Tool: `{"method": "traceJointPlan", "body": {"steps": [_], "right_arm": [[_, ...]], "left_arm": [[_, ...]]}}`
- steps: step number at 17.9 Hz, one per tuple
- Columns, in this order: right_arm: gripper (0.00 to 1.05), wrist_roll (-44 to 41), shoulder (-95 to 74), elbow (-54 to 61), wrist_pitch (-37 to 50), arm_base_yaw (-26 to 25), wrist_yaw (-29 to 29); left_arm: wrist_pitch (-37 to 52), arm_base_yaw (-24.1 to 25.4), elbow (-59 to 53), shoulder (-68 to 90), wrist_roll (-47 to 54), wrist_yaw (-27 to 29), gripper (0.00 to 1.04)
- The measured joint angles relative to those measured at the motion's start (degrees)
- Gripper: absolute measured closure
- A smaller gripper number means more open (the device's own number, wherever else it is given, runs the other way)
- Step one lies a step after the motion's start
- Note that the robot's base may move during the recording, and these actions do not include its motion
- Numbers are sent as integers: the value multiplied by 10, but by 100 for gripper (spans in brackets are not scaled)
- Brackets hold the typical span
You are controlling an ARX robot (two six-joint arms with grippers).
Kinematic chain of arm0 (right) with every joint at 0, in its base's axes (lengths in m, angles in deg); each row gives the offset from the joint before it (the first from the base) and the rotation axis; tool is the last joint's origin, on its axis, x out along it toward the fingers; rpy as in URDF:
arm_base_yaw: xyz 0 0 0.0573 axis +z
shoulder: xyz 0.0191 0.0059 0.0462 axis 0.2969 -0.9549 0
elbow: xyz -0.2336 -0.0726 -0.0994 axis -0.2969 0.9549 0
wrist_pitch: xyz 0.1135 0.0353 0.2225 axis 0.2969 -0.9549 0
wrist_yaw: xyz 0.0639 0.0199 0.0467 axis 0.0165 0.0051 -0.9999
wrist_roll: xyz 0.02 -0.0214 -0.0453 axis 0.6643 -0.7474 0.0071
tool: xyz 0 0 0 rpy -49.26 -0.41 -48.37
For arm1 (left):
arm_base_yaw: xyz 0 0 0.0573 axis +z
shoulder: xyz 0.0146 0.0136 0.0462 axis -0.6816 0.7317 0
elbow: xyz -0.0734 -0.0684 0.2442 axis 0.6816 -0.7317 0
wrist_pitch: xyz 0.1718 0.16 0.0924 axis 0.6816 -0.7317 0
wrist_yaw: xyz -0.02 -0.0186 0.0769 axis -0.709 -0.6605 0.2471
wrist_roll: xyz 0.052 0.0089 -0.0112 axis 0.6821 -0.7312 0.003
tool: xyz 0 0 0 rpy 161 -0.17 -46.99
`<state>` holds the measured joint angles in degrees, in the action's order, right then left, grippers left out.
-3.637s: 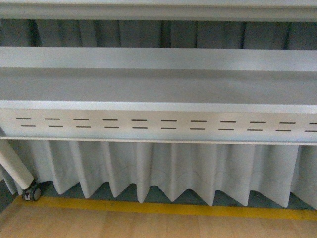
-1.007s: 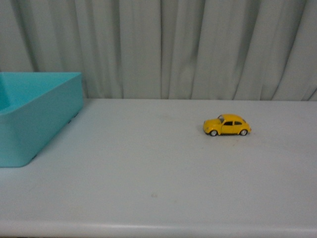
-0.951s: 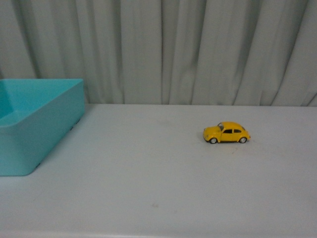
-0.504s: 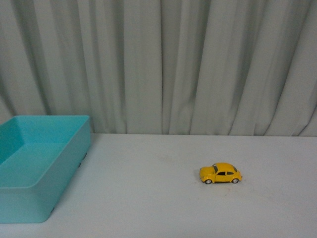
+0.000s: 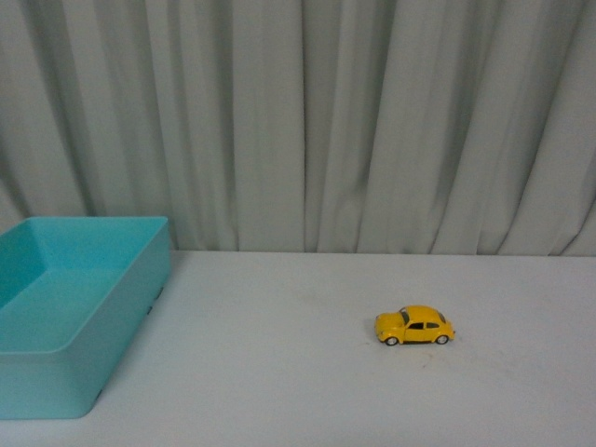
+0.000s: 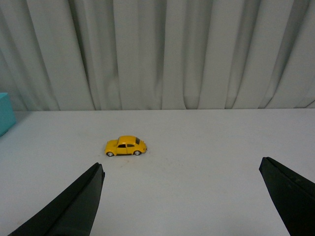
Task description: Wind up and store yellow beetle toy
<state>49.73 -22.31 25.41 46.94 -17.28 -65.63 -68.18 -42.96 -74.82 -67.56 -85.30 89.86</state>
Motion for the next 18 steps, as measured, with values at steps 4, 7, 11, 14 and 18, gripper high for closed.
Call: {"method": "traceJointPlan", "body": {"steps": [4, 7, 11, 14, 18], "right_arm": [[7, 0, 0, 0, 0, 0, 0], [7, 0, 0, 0, 0, 0, 0], [7, 0, 0, 0, 0, 0, 0], [7, 0, 0, 0, 0, 0, 0], [7, 0, 0, 0, 0, 0, 0]], "left_arm": [[0, 0, 0, 0, 0, 0, 7], [0, 0, 0, 0, 0, 0, 7], [0, 0, 0, 0, 0, 0, 7], [0, 0, 0, 0, 0, 0, 7], [0, 0, 0, 0, 0, 0, 7]]}}
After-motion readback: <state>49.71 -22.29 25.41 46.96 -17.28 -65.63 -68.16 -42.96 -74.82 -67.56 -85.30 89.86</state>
